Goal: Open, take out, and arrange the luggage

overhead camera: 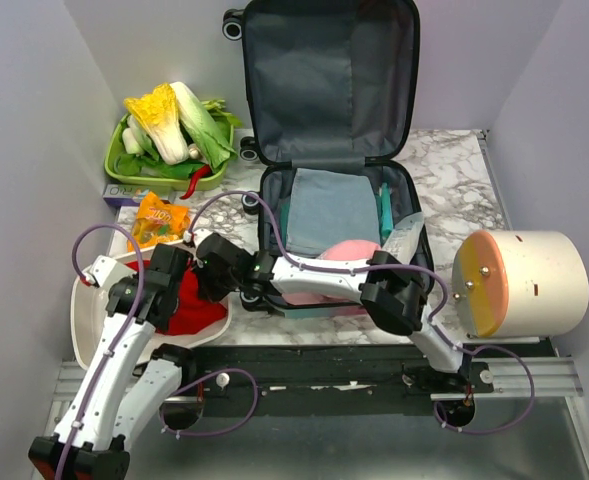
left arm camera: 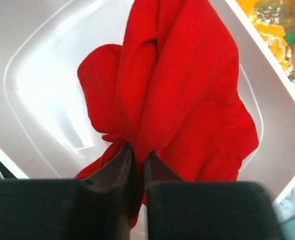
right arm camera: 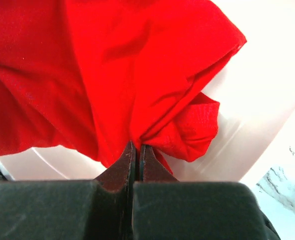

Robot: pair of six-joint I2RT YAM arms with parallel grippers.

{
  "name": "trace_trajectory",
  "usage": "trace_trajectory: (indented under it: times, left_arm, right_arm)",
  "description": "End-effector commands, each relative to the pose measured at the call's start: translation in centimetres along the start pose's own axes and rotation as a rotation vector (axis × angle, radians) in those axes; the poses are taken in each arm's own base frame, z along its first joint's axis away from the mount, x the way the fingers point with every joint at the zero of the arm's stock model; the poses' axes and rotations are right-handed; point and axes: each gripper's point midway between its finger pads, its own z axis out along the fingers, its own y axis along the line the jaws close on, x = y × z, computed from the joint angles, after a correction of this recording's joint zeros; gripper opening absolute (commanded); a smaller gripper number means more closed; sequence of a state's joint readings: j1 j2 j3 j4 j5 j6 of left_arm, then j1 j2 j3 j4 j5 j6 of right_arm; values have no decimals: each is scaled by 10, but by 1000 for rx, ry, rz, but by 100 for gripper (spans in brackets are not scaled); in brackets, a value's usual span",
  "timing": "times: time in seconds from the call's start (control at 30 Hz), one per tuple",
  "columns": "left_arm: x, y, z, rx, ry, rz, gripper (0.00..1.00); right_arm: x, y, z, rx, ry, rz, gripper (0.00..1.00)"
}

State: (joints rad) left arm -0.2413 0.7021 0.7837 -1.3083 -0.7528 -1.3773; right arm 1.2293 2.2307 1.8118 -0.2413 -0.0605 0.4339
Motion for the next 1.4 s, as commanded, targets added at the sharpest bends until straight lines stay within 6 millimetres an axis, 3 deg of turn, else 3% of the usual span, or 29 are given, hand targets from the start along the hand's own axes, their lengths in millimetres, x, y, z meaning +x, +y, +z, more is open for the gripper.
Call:
trace_trajectory:
  times: [0.0, 0.07, 0.1, 0.13, 0.23, 0.27, 0.33, 0.37, 0.43, 0.47, 0.67, 0.73, 0.87, 0.93, 1.0, 1.03, 1.07, 1.13, 1.23, 1.27, 1.37]
  left_arm:
    - [-11, 11, 3, -83, -66, -71, 43]
    - [-14, 17, 1, -103, -76, -107, 64]
    - [-15, 17, 0, -101, -79, -115, 93]
    - [-16, 17, -1, -87, -81, -124, 99]
    - [-21, 17, -4, -65, -94, -150, 99]
    - [-23, 17, -5, -60, -97, -143, 99]
    - [-23, 14, -8, -36, -87, -139, 99]
    - [-23, 7, -7, -13, -82, -144, 99]
    - [-15, 0, -4, 16, -56, -100, 99]
    - [-10, -17, -4, 76, -27, -115, 99]
    - [19, -60, 8, 182, 76, 5, 99]
    - [24, -64, 13, 167, 92, 32, 99]
    - [23, -77, 14, 194, 101, 37, 99]
    - [27, -81, 16, 209, 120, 29, 99]
    - [30, -87, 21, 229, 129, 28, 99]
    - [34, -91, 22, 246, 153, 34, 99]
    - [34, -100, 23, 278, 151, 26, 99]
    - [39, -110, 27, 305, 169, 58, 99]
    - [35, -119, 40, 271, 162, 52, 99]
    - [29, -128, 42, 286, 158, 35, 99]
    - [24, -143, 49, 298, 151, 25, 99]
  right_arm:
    - [1, -13, 10, 85, -12, 14, 1]
    - [2, -19, 13, 111, -11, -1, 4]
    - [1, -21, 13, 117, -14, -2, 6]
    - [2, -23, 14, 126, -13, -8, 8]
    - [6, -25, 14, 135, -2, -1, 18]
    - [8, -26, 14, 134, 3, 1, 29]
    - [12, -28, 14, 143, 15, 2, 40]
    - [12, -31, 13, 159, 13, 1, 54]
    - [14, -37, 10, 187, 20, -11, 60]
    - [10, -43, 9, 220, 6, -19, 64]
    - [-26, -46, -16, 267, -69, -111, 82]
    - [-49, -38, -36, 262, -117, -165, 85]
    - [-90, -49, -85, 348, -228, -193, 95]
    - [-93, -58, -101, 360, -247, -184, 100]
    - [-109, -59, -130, 331, -307, -168, 100]
    - [-104, -65, -132, 330, -319, -159, 100]
    - [-115, -63, -152, 313, -361, -151, 100]
    - [-115, -68, -163, 309, -377, -139, 100]
    - [-105, -70, -180, 286, -367, -160, 100]
    - [-91, -76, -178, 294, -339, -172, 100]
    - [-86, -85, -193, 334, -352, -198, 100]
